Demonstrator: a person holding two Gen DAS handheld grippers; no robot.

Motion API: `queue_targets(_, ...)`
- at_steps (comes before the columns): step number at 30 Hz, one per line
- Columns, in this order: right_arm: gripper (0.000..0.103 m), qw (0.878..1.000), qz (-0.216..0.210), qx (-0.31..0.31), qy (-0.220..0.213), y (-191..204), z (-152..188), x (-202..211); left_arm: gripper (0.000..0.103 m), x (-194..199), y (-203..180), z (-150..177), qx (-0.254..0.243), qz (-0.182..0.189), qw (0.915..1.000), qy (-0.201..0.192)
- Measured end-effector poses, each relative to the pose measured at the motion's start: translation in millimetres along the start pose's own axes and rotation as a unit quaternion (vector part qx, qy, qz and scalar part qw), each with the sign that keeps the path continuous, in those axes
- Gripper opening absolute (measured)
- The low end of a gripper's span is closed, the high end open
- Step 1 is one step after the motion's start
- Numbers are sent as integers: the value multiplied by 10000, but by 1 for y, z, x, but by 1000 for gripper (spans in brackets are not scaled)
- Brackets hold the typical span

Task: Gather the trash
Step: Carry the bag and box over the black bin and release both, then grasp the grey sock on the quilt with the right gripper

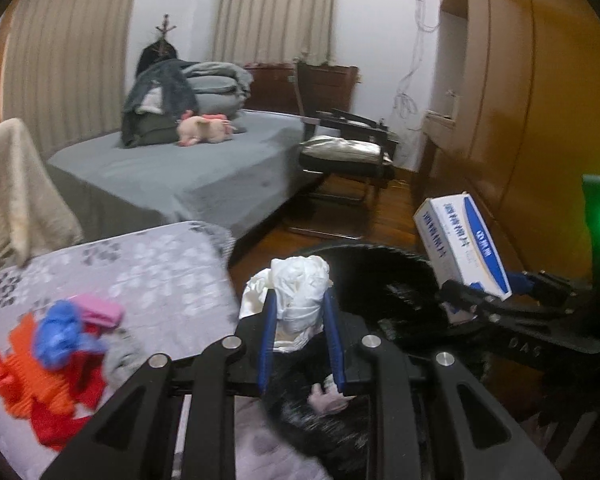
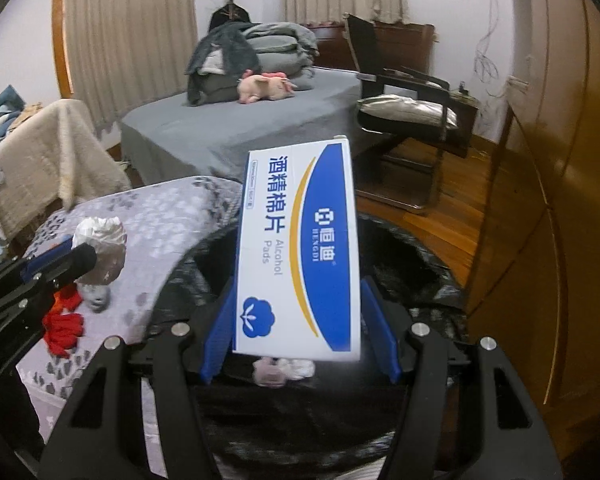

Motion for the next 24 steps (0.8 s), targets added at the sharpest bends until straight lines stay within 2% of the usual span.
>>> queue_targets(3,60,9999,131,-30,69,-15,3,-8,28,-13,-14,-4,-41,230,9997,48)
queue_targets(4,64,9998,174,-41,94,-20,3,-10,40,-17,-20,-5,-43,298,9995,44)
queue_targets(5,75,9997,222,-52,95,-24,4,-12,48,-19,-22,-6,-27,356,9994,52)
queue_targets(6,78,9995,309,-73,57,-29,5,-12,62,-19,-23,-7,5,421,9991,50)
queue_targets(7,80,9993,357,-80,27,-33,6,-11,69,-18,-24,-8,44,472,9989,16)
queue_targets(10,89,9991,421,-100,-36,-41,7,-9,77,-15,-20,-7,80,489,9988,-22)
queue_targets(12,91,9991,376,-156,-88,-42,8,-6,84,-10,-13,-6,104,387,9992,-46)
queue_targets(16,96,9993,226,-231,-161,-33,6,0,97,10,14,-1,166,-61,9997,-160)
queue_targets(21,97,9996,-87,-126,-223,6,-3,2,97,37,58,16,359,-616,9973,-191)
queue_targets(24,97,9991,-343,24,-228,36,-6,0,97,58,92,29,460,-1058,9931,-216)
Point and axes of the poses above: each gripper's, at about its wrist camera, not at the fingertips, and x roughly against the way its jaws point, y to its left, z to its underside, the point moved 8 cm from there along -x, roughly the way its jaws point, and after that the axes turned 4 degrees about y, right-handed, at the moved point
